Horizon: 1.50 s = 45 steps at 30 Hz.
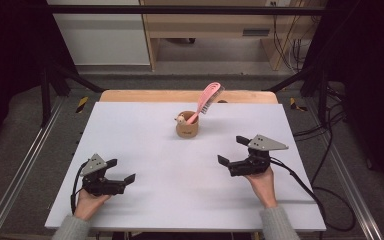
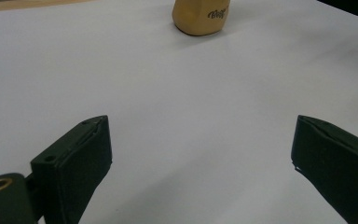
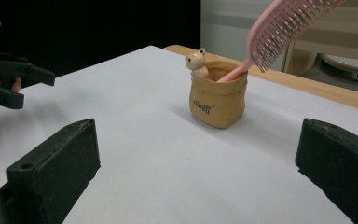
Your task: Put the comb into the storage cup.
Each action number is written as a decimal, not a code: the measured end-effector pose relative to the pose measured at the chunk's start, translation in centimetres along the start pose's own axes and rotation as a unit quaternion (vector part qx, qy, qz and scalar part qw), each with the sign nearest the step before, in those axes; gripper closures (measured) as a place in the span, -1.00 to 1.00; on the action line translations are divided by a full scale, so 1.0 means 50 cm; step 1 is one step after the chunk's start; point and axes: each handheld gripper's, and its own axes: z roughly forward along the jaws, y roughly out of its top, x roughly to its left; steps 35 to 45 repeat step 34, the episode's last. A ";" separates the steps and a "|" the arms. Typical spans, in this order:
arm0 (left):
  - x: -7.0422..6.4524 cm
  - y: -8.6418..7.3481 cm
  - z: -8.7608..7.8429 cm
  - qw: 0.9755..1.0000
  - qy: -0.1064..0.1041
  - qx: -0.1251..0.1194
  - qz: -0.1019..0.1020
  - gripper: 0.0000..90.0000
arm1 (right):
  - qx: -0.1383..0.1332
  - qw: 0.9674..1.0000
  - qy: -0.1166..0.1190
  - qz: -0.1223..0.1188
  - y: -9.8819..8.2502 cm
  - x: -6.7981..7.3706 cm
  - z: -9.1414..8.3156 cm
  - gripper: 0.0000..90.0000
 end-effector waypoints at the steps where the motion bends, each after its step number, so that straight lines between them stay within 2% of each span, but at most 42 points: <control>1: 0.000 0.000 -0.001 1.000 0.000 0.000 0.001 -0.89 | 0.002 1.000 -0.002 0.003 -0.010 -0.004 -0.006 -1.00; 7: 0.000 0.000 -0.001 1.000 0.001 -0.003 -0.001 -0.89 | 0.017 1.000 -0.007 0.011 -0.037 -0.015 -0.018 -1.00; 15: 0.000 0.001 -0.001 1.000 -0.001 -0.001 0.002 -0.89 | 0.014 0.999 -0.006 0.032 -0.072 -0.038 -0.050 -1.00; 17: 0.000 0.001 -0.001 1.000 0.000 -0.001 0.002 -0.89 | 0.019 0.999 -0.008 0.031 -0.079 -0.040 -0.058 -1.00; 26: 0.000 0.001 0.000 1.000 -0.001 -0.003 0.001 -0.89 | 0.033 0.998 -0.011 0.054 -0.111 -0.063 -0.086 -1.00; 45: -0.001 0.001 0.004 1.000 0.001 0.002 0.003 -0.89 | 0.038 0.998 -0.013 0.055 -0.119 -0.068 -0.091 -1.00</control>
